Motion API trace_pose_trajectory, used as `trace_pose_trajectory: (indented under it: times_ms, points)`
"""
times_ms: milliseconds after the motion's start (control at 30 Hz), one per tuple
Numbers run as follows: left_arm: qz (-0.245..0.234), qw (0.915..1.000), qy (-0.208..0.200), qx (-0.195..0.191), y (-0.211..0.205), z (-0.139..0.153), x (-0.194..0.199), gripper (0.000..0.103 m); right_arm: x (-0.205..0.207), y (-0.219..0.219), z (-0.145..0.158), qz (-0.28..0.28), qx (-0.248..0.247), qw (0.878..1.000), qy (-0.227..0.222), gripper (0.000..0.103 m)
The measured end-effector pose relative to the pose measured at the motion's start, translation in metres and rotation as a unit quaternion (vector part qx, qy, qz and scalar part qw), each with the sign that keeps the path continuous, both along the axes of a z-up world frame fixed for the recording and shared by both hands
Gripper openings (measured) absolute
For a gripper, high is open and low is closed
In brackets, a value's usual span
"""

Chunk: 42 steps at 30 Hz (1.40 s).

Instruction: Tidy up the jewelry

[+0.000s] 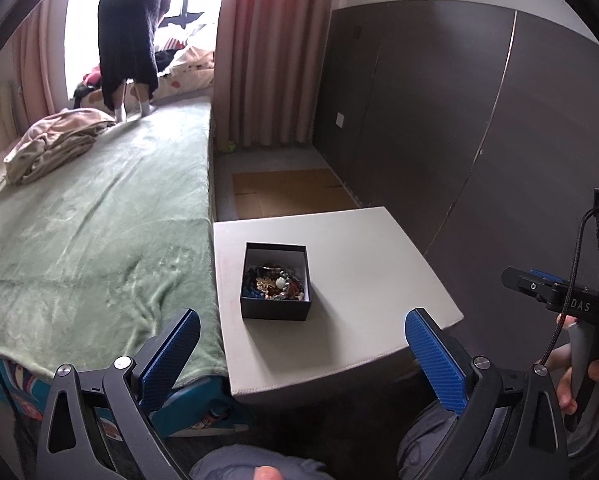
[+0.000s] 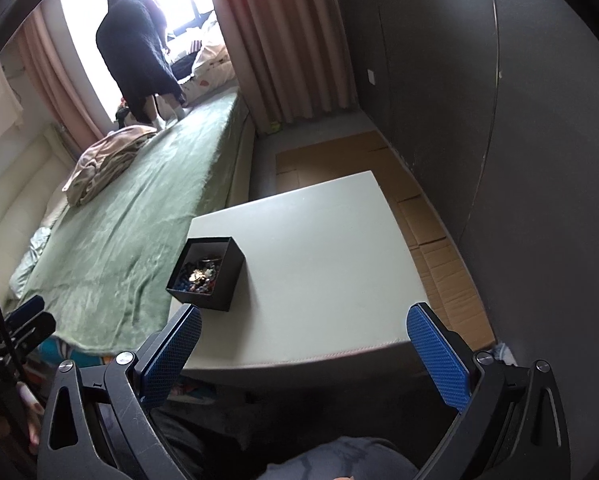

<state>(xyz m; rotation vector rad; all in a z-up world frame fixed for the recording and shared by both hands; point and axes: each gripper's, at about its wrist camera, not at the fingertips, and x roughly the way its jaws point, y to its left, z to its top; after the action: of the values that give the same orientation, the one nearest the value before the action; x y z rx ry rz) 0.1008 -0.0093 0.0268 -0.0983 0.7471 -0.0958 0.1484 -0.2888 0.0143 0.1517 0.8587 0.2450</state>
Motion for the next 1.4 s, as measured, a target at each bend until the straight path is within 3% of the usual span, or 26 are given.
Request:
trace_pose_trajectory:
  times_ms: [667, 1400]
  points:
    - [0.012, 0.9986, -0.051, 0.001, -0.01, -0.004, -0.065, 0.102, -0.077, 0.005, 0.008, 0.002, -0.002, 0.998, -0.058, 0.103]
    - [0.032, 0.9976, -0.061, -0.008, 0.005, -0.006, -0.081, 0.102, -0.091, 0.02, 0.01, 0.014, -0.011, 0.997, -0.07, 0.103]
